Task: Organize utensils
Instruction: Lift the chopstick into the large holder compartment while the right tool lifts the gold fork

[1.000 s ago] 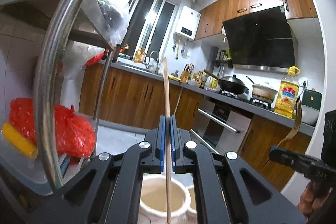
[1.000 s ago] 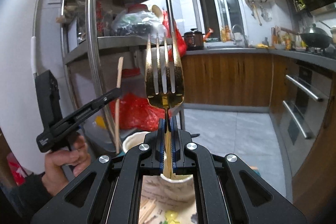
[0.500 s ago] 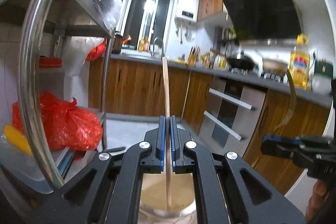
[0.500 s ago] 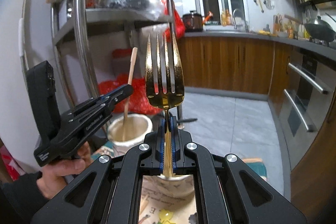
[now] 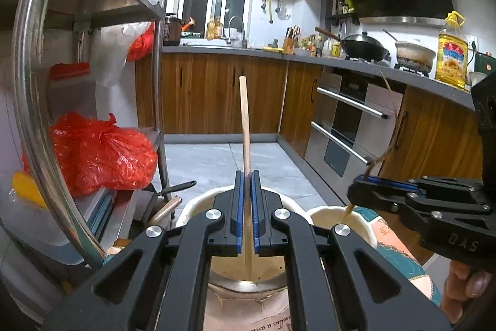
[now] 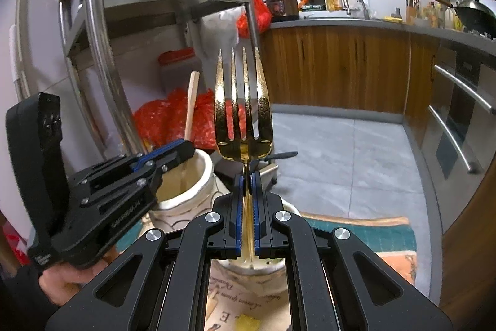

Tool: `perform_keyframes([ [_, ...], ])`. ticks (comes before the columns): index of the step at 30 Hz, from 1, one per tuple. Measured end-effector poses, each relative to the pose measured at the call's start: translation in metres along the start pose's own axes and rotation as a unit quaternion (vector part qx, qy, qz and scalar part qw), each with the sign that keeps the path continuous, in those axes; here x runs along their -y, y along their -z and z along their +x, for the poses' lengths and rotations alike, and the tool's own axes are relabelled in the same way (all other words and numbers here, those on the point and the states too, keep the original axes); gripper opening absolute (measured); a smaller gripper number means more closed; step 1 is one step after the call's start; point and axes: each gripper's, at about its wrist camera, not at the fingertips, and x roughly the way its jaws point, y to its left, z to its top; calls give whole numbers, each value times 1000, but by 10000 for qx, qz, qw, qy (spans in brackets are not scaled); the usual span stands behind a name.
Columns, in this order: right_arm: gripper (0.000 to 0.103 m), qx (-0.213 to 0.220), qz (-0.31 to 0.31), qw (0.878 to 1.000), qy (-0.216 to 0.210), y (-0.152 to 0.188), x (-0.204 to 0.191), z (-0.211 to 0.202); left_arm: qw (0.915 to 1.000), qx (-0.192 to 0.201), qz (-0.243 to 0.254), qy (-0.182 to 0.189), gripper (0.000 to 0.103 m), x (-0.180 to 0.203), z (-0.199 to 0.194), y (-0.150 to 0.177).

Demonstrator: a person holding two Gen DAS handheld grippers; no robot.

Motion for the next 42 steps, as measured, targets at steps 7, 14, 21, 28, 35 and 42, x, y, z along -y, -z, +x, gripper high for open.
perform_keyframes([
  [7,7,-1,172,9998,-75,-3,1,18,9998,-174,-20,-13,4,2,7,2],
  [14,7,164,317,9994,-11,-1,7,28,9999,-166,-29,-4,4,2,6,1],
  [21,7,-12,381,9992,87,5,8,41,9999,-143,-54,58,5,1,4,0],
  [28,7,-26,346,9993,127,8,6,35,9999,-96,1,63,18,0,-4,-1],
  [35,11,129,254,9995,141,5,3,8,10000,26,-10,31,34,-3,-17,-2],
  [42,28,210,39,9995,213,9,0,-21,9999,91,84,8,46,0,-36,0],
])
